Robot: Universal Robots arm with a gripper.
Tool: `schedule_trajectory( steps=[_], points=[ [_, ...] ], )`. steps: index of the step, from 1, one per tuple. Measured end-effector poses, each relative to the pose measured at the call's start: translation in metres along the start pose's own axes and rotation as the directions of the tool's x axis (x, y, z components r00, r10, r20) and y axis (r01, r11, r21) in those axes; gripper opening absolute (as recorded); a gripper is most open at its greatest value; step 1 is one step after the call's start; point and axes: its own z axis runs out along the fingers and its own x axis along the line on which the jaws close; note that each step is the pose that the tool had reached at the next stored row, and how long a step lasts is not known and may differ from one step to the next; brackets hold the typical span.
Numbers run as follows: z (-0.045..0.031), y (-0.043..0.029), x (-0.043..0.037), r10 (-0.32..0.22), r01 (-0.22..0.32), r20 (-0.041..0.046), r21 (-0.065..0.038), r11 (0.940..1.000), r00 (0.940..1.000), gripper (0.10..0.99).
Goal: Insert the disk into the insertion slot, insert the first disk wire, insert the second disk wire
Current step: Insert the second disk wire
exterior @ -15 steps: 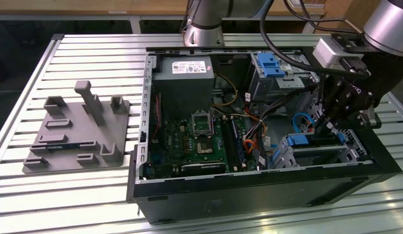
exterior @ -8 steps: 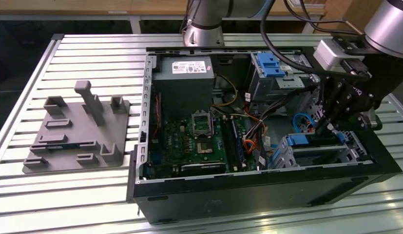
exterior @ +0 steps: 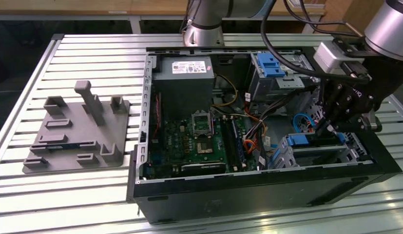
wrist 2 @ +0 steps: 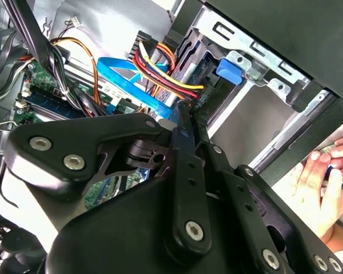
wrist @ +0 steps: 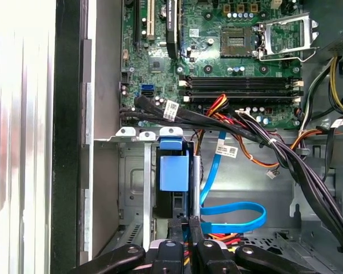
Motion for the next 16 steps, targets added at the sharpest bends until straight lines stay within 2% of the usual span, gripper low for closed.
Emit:
schedule_trajectory(
  steps=[16],
  points=[
    [0.0044,-0.0002,0.0015,0.000,0.000,-0.0005,0.000,1.0000,1.0000,0.161]
  ],
)
